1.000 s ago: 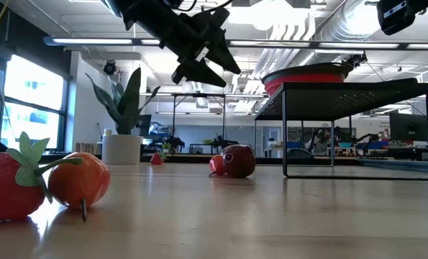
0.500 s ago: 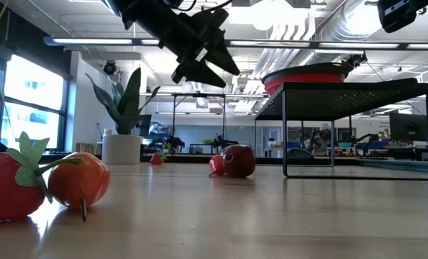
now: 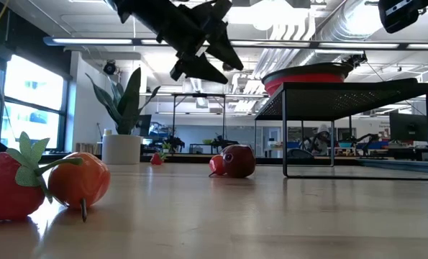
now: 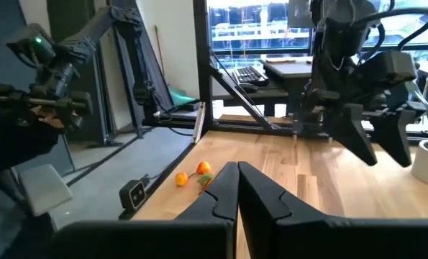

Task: Pick & Place Fruit
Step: Put the pomegranate into the strainer bowl on the shelf

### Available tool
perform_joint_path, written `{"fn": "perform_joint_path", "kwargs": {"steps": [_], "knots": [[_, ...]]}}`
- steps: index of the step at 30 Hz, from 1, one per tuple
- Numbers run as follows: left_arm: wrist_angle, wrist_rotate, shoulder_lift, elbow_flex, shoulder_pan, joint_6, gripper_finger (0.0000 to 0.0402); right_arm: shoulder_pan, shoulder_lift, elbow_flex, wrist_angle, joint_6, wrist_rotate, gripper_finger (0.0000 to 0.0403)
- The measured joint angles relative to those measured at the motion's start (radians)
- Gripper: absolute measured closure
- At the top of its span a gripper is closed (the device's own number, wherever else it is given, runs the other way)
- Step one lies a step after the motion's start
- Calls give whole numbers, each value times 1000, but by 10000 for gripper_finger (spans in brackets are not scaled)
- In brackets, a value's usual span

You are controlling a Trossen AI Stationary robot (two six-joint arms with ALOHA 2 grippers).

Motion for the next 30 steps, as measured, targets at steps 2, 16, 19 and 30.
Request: {"fn": "perform_joint_path", "kwargs": {"steps": [2,16,19,30], "knots": [[-5,-3,0,0,-14,0,153,0,0,0,0,-6,0,401],[32,-63,45,1,-48,-49,153,0,0,0,0,-50,1,401],[45,-62,81,2,-48,-50,153,0,0,0,-1,-50,1,401],[-48,-50,168,0,-48,-52,153,0,0,0,0,-57,2,401]]}}
